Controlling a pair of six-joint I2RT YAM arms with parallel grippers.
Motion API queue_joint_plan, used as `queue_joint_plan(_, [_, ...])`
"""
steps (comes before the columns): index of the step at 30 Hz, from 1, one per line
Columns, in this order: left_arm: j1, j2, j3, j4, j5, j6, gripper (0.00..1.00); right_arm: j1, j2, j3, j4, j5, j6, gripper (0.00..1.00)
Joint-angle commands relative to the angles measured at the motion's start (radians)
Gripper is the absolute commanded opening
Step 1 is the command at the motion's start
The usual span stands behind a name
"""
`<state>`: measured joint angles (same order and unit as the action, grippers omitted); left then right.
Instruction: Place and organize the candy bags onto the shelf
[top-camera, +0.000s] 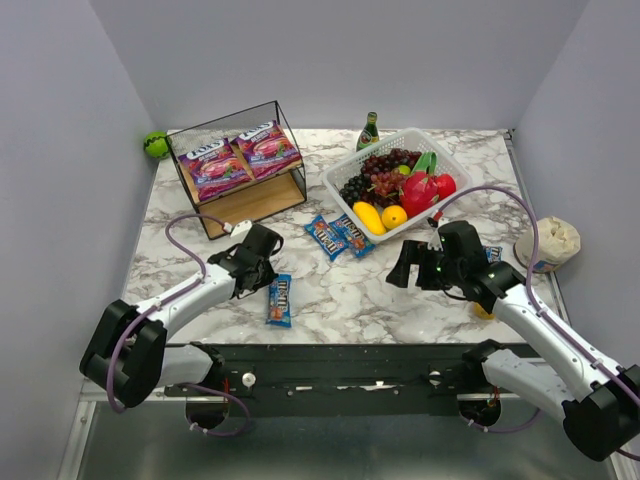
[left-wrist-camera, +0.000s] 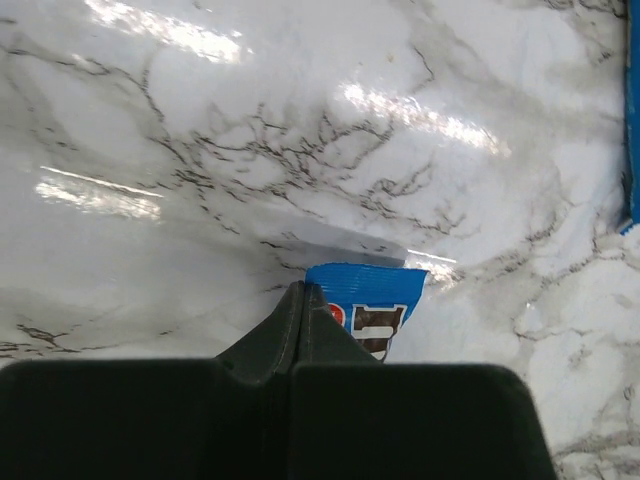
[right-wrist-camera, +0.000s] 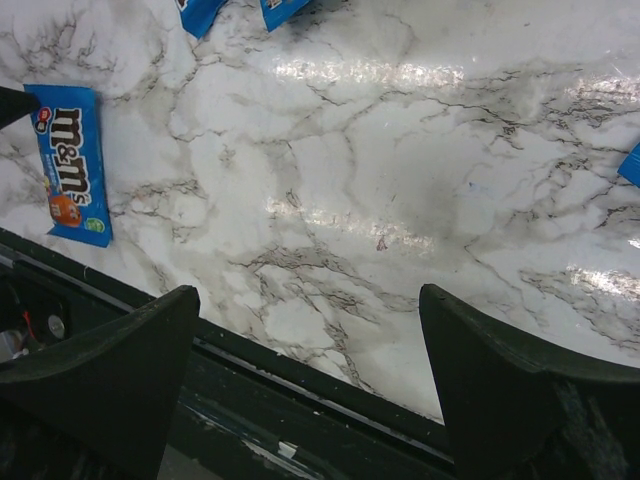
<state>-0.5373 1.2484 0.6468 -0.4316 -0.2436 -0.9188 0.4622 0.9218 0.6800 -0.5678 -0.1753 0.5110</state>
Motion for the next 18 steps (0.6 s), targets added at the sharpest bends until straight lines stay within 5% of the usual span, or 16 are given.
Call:
queue_joint_plan(1, [0.022,-0.006,-0.001,-0.053,-0.198,-0.124,0.0,-0.007,0.002,0.027,0.022,0.016,-0.019,0.99])
queue_joint_plan(3, [0.023,-0.009,-0.003,-0.048,-0.209,-0.147,0.1,-0.007,0.003,0.027,0.023,0.011,-0.019,0.99])
queue_joint_plan(4, [0.023,-0.02,0.002,-0.062,-0.221,-0.155,0.33,-0.007,0.003,0.027,0.023,0.008,-0.02,0.99])
queue_joint_plan(7, [0.023,-0.065,0.004,-0.093,-0.229,-0.161,0.65,-0.007,-0.001,0.024,0.023,0.004,-0.02,0.99])
queue_joint_plan(14, [0.023,-0.202,-0.044,-0.171,-0.134,-0.14,0.69,-0.007,0.005,0.021,0.023,0.002,-0.025,0.99])
queue_joint_plan(18, [0.022,-0.302,-0.133,-0.133,0.08,-0.146,0.69,-0.007,0.015,0.018,0.029,-0.003,-0.025,0.99])
